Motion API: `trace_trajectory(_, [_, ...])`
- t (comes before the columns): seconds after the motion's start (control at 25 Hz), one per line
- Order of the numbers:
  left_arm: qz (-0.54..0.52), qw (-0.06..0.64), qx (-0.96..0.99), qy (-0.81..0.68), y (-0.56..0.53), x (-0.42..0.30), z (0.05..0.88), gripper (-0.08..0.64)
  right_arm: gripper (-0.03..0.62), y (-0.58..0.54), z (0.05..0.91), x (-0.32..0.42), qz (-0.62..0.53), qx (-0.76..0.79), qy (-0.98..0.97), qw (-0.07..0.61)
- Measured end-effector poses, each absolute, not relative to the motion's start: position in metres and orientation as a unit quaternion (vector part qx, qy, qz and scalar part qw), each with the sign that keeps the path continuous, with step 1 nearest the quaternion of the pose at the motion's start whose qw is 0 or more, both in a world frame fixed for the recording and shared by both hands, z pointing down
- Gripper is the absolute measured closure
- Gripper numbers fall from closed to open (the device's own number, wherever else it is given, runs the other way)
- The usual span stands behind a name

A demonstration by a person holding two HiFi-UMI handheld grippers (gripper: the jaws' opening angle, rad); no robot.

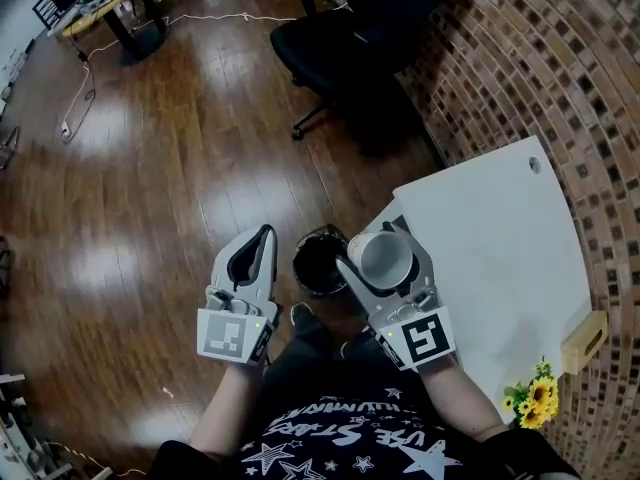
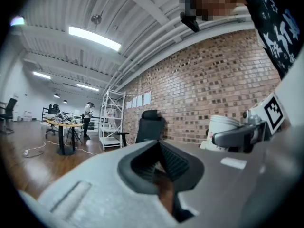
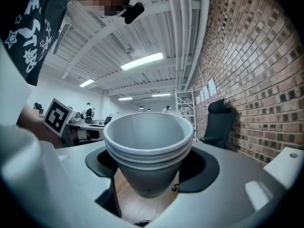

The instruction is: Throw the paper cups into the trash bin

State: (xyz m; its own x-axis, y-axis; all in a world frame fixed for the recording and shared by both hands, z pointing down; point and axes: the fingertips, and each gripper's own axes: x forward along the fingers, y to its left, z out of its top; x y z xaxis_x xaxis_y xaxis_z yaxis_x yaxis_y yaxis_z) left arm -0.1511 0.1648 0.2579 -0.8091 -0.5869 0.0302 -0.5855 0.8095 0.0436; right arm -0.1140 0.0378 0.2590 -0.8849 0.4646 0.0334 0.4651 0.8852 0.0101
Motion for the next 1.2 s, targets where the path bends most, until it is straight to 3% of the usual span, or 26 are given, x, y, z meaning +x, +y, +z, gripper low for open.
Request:
trace_trajectory(0.72, [-0.026, 0.039, 0.268, -0.962, 0.242, -0.174, 0.302, 0.557, 0.247, 0.088, 0.332, -0.154, -0.013, -0.257, -0.963, 0.085])
trace_trajectory(1.2, [-0.024, 0.120, 0.284, -0.951, 0.196, -0.196, 0.398, 0.557, 0.247, 0.060, 0.409, -0.181, -0.019, -0.253, -0.960, 0.119])
